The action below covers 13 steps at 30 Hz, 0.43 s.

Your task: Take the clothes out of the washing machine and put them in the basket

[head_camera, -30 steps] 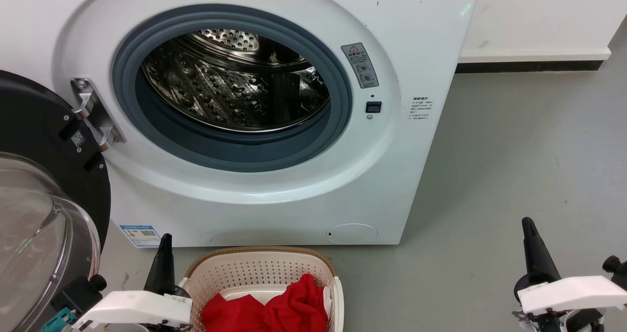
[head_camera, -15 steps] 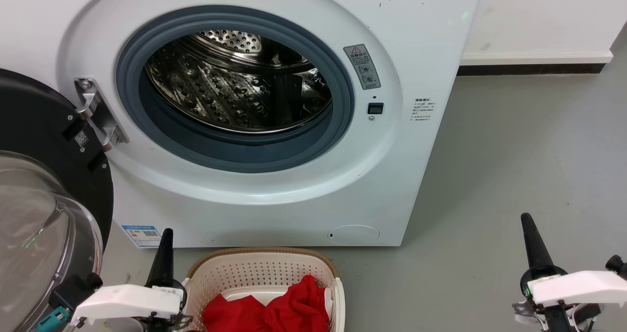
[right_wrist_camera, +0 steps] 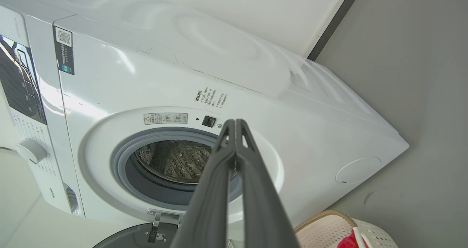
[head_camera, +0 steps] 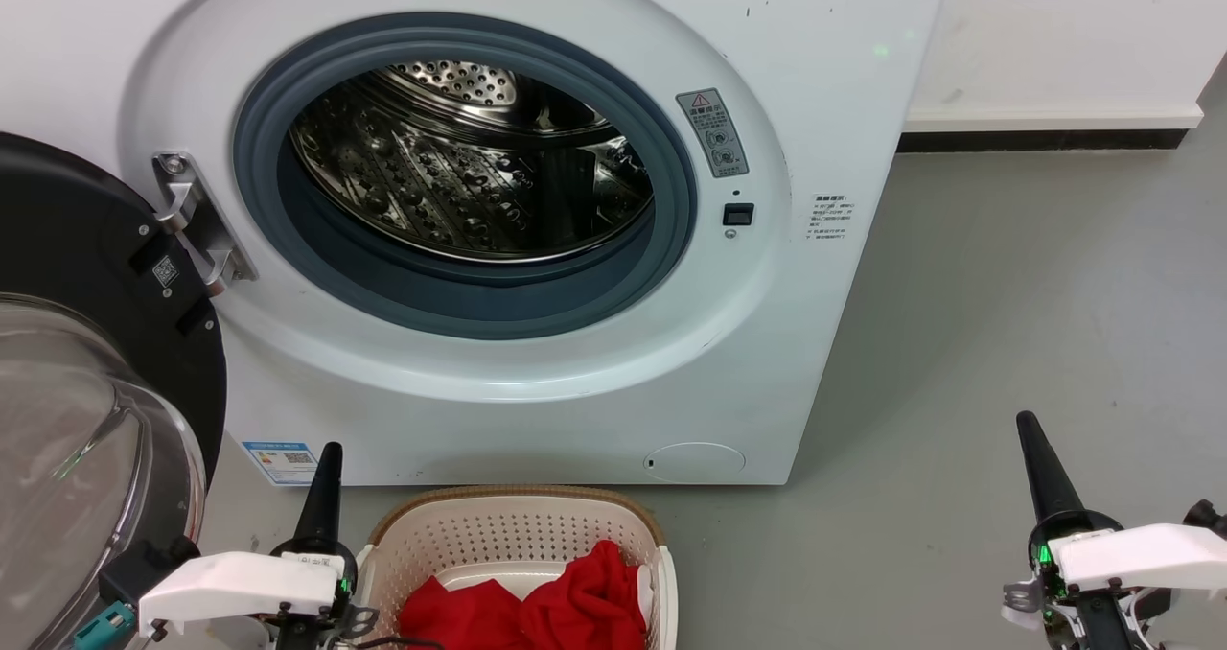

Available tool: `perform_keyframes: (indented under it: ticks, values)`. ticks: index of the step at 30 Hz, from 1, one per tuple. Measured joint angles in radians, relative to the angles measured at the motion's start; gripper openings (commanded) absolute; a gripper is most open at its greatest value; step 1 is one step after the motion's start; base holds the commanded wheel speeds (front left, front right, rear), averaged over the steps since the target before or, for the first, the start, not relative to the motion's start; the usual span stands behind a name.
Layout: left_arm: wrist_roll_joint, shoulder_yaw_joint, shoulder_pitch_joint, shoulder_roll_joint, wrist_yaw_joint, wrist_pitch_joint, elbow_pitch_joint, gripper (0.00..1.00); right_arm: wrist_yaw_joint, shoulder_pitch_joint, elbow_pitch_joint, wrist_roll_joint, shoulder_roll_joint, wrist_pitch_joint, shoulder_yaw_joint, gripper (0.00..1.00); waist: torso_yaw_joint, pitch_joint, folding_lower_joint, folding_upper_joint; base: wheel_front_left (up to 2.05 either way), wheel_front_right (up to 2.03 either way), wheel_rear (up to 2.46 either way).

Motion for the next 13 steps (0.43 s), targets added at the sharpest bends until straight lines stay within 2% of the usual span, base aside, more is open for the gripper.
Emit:
perform_keyframes:
  ticks: [13]
  values:
    - [-0.121, 0.004, -0.017, 0.0, -0.005, 0.029, 0.008, 0.0, 0.0, -0.011, 0.009, 0.125, 0.0, 0.031, -0.005, 0.0, 0.004, -0.004, 0.0, 0.0, 0.0, 0.0, 0.0]
